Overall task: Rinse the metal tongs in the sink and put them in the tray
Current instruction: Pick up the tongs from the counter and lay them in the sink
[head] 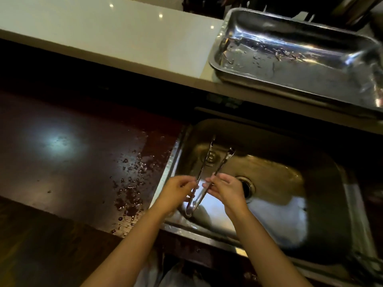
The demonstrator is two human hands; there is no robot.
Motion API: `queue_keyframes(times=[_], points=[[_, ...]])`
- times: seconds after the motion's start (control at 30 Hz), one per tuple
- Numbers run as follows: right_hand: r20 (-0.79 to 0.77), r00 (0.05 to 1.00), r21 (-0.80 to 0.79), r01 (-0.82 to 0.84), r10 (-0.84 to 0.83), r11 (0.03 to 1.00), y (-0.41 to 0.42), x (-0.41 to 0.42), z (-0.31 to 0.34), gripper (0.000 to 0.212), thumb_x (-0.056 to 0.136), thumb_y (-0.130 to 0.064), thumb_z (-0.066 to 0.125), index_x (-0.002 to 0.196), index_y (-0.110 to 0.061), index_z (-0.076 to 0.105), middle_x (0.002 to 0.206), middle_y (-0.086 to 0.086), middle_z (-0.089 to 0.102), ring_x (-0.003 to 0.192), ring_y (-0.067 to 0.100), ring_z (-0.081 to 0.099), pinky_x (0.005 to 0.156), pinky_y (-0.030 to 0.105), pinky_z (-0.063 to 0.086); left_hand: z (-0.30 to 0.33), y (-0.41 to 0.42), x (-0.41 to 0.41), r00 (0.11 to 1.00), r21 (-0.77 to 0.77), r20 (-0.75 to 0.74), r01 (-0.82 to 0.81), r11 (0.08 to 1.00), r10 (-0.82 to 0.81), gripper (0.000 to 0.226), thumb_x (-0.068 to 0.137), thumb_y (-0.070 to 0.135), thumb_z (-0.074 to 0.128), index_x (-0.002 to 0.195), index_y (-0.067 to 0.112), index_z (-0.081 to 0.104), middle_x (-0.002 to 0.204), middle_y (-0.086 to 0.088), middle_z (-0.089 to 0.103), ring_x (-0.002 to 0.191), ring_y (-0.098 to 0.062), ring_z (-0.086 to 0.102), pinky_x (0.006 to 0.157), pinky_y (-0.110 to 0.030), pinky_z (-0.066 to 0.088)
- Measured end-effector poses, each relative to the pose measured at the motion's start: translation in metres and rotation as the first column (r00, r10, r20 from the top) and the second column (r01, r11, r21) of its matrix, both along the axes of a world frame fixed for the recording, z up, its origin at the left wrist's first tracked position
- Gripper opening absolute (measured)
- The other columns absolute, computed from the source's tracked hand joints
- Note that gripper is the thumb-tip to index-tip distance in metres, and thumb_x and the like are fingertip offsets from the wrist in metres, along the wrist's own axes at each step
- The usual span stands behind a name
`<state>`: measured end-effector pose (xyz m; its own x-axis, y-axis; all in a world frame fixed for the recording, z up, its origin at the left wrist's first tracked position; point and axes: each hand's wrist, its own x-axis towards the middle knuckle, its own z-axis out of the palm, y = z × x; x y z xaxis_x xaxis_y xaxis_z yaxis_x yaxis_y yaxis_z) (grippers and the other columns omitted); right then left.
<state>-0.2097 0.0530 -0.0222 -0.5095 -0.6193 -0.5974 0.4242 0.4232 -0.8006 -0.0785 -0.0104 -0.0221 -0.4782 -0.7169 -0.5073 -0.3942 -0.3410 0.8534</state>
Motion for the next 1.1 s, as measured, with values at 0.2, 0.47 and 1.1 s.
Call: queue_keyframes(times=[0.2,0.47,1.1], points=[[-0.041,0.994,0.050,-0.099,0.101,0.994,0.017,-0.034,-0.008,0.014,0.083,0.001,0.061,0.097,-0.003,0.062,0.078,0.010,0.068,0.061,0.013,0.067,0.063,0.024,0.058,-0.018,0.002,-0.029,0.990,0.165,-0.040,0.139,0.977,-0.134,0.010,0.087,0.013,0.060,0.085,0.012,0.070,0.084,-0.003,0.068,0.074,-0.012,0.064,0.055,-0.018,0.053],[0.024,0.990,0.204,-0.139,0.137,0.969,0.019,-0.063,-0.061,0.046,0.083,0.008,0.058,0.127,0.000,0.048,0.094,0.026,0.057,0.089,0.028,0.061,0.082,0.041,0.053,-0.083,0.008,-0.070,0.984,0.238,0.127,0.095,0.967,-0.128,0.021,0.078,0.002,0.069,0.099,0.000,0.066,0.079,-0.011,0.066,0.064,-0.012,0.064,0.058,-0.019,0.055],[-0.134,0.966,0.452,-0.139,0.221,0.881,0.026,-0.074,-0.188,0.039,0.075,0.002,0.063,0.111,-0.012,0.061,0.078,0.007,0.061,0.074,0.023,0.062,0.071,0.030,0.052,-0.186,0.019,-0.112,0.803,0.149,0.545,0.190,0.970,-0.241,0.018,0.070,-0.003,0.071,0.061,0.006,0.059,0.064,-0.015,0.063,0.048,-0.019,0.059,0.053,-0.028,0.055]])
